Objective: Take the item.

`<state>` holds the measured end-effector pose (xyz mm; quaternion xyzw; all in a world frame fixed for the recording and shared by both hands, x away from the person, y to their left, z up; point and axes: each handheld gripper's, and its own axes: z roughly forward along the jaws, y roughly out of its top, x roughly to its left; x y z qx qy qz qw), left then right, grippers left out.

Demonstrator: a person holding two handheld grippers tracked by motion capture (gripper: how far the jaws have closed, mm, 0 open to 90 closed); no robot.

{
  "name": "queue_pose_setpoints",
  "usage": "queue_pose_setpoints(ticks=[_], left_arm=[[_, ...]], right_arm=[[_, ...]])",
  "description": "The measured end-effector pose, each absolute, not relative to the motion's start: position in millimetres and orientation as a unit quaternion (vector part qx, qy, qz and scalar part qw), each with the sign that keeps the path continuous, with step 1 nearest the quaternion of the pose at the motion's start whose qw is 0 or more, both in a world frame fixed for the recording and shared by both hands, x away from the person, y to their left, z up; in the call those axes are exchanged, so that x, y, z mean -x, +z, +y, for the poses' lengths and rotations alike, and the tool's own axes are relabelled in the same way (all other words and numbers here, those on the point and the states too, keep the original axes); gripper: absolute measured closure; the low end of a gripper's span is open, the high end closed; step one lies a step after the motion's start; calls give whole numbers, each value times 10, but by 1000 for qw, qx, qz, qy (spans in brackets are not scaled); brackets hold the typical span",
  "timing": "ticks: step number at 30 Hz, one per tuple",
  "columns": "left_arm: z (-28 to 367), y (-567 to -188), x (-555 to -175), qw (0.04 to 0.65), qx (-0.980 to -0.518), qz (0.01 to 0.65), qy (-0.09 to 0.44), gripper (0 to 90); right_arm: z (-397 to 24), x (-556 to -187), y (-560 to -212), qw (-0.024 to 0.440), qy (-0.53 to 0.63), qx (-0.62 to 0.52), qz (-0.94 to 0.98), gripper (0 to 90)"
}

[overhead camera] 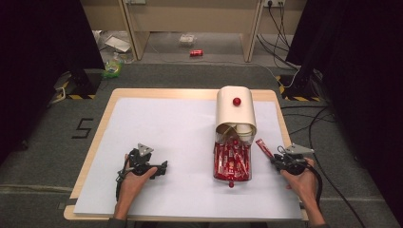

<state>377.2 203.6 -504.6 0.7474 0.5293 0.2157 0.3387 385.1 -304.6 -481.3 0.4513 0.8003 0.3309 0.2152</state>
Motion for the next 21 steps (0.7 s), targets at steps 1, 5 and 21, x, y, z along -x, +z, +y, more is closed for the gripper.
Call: queue_pose_setpoints(ticks=[1,5,21], left_arm=[[2037,-5045,-3772,339,-748,529,216,16],[2035,-5046,-3771,339,-747,529,216,17],[2040,-5045,-3771,339,-747,529,215,18]], right_arm=[[-3046,-3848,-4803,216,336,-451,798,680],[-3042,-3785,-4744,229,356,-450,786,555],[-2936,-3463,-4587,266,398,-437,761,409]])
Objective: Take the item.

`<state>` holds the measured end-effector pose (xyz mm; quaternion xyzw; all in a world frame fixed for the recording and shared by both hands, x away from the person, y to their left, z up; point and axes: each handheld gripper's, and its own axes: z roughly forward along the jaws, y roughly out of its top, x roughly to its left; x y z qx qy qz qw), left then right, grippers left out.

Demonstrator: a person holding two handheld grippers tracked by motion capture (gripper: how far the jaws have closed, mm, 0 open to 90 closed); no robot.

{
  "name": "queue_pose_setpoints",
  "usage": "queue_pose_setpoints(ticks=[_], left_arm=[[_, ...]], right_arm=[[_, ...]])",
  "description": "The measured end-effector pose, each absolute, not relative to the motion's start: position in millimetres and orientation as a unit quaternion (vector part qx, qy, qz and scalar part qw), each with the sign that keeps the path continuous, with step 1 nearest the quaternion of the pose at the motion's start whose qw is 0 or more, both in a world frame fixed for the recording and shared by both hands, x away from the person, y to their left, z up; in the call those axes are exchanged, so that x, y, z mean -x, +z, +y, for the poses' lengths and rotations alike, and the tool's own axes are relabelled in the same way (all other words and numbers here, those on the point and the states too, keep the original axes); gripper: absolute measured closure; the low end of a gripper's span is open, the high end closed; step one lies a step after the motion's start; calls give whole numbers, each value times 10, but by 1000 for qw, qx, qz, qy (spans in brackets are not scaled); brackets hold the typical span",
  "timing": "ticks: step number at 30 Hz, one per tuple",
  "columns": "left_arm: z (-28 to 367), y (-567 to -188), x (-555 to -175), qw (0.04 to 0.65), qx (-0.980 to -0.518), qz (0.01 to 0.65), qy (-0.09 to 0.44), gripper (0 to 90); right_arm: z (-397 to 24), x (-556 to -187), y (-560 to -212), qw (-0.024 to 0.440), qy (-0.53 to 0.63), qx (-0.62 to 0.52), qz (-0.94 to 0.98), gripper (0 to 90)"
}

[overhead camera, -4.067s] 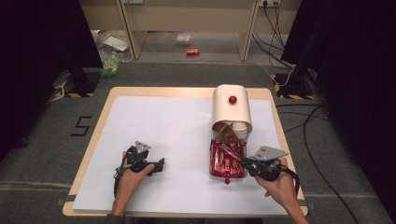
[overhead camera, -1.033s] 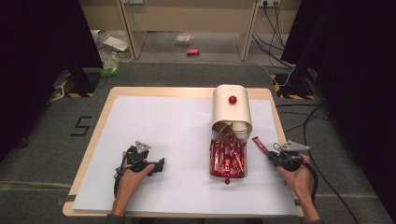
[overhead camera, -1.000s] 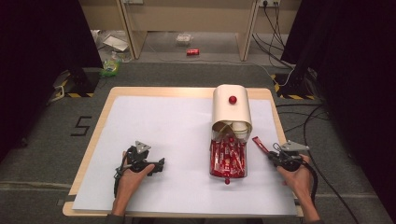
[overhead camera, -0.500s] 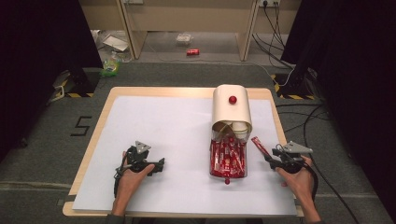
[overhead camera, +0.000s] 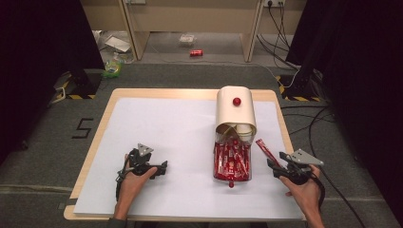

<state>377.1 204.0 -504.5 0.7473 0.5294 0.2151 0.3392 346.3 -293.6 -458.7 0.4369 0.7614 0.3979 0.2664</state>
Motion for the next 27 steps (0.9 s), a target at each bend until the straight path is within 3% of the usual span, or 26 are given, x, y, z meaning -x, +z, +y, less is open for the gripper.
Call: queue_pose_setpoints(ticks=[27], left_arm=[[2039,-5045,-3770,339,-747,529,216,18]], right_arm=[[-2768,-3130,-4587,257,420,-412,766,393]])
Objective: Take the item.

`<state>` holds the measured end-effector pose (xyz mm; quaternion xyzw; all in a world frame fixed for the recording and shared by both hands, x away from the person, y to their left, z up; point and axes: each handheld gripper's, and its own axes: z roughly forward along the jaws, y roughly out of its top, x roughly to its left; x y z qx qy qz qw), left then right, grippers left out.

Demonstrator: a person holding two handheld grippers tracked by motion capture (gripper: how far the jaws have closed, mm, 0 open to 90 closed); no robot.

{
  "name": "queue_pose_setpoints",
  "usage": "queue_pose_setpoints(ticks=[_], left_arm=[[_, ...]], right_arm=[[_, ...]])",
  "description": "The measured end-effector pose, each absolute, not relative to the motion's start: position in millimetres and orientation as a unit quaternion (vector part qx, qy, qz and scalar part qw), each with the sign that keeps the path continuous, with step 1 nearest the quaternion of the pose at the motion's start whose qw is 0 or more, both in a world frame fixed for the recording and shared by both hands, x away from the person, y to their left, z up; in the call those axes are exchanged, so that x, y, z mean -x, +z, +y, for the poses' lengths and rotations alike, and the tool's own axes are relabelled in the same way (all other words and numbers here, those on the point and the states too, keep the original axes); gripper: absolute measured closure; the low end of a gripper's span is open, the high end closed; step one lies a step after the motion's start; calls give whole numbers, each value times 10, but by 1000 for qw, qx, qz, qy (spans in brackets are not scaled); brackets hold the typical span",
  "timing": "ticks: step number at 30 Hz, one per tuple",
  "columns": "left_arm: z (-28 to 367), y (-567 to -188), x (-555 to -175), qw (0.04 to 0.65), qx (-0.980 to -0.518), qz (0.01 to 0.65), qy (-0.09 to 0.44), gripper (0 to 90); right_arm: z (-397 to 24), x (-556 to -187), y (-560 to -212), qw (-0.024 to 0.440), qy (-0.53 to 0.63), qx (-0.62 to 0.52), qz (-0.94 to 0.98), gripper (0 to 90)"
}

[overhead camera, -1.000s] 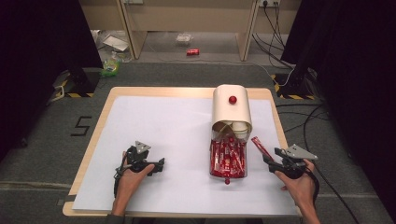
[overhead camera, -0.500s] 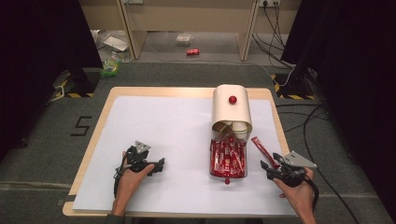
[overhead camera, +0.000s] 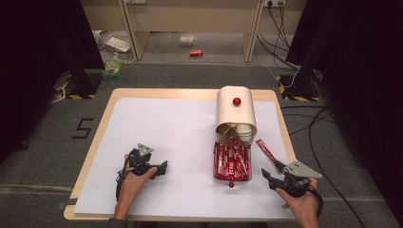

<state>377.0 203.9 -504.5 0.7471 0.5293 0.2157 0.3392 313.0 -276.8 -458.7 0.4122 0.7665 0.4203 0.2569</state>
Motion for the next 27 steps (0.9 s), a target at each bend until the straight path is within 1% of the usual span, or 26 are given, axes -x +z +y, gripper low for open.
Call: queue_pose_setpoints(ticks=[27], left_arm=[[2042,-5045,-3771,340,-747,530,215,19]], right_arm=[[-2677,-2940,-4596,239,438,-398,770,385]])
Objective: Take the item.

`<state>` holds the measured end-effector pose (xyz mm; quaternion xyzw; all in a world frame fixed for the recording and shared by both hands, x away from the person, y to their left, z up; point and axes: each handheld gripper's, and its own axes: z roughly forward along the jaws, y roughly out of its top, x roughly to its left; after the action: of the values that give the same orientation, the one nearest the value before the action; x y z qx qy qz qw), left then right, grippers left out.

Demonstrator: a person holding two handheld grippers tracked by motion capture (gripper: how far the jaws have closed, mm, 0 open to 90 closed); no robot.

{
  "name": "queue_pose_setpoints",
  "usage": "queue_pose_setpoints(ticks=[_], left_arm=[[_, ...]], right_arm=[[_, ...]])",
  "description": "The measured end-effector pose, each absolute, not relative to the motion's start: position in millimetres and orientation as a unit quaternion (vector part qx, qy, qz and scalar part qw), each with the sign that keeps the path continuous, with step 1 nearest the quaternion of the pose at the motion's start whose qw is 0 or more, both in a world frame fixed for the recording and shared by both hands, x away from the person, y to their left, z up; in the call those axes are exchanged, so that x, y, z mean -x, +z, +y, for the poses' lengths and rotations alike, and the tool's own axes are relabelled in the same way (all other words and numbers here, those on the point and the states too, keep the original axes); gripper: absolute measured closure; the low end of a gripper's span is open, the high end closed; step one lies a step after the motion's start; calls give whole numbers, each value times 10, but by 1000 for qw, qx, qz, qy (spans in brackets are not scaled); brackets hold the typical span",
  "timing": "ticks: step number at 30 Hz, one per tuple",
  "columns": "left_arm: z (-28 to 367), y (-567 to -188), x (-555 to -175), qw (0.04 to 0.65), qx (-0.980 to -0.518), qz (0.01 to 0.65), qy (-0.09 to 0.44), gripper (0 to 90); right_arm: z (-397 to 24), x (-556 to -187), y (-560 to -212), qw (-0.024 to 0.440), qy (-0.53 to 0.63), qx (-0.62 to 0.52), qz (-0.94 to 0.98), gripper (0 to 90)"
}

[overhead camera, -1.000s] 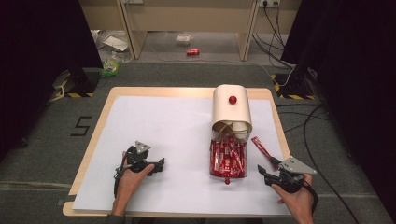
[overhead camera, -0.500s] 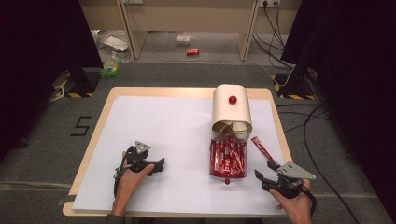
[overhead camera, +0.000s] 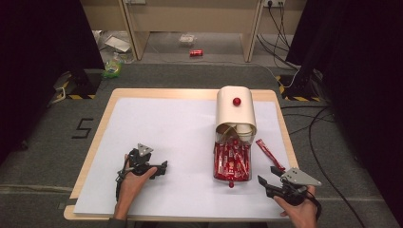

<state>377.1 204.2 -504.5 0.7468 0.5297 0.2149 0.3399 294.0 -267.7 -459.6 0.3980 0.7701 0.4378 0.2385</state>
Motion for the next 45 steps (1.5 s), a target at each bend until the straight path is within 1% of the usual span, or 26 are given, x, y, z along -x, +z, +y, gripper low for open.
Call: queue_pose_setpoints(ticks=[26,45], left_arm=[[2042,-5044,-3772,340,-747,530,214,18],[2040,-5045,-3772,340,-747,530,215,17]], right_arm=[[-2609,-2839,-4613,226,453,-388,770,365],[-2515,-2773,-4650,207,460,-373,778,359]])
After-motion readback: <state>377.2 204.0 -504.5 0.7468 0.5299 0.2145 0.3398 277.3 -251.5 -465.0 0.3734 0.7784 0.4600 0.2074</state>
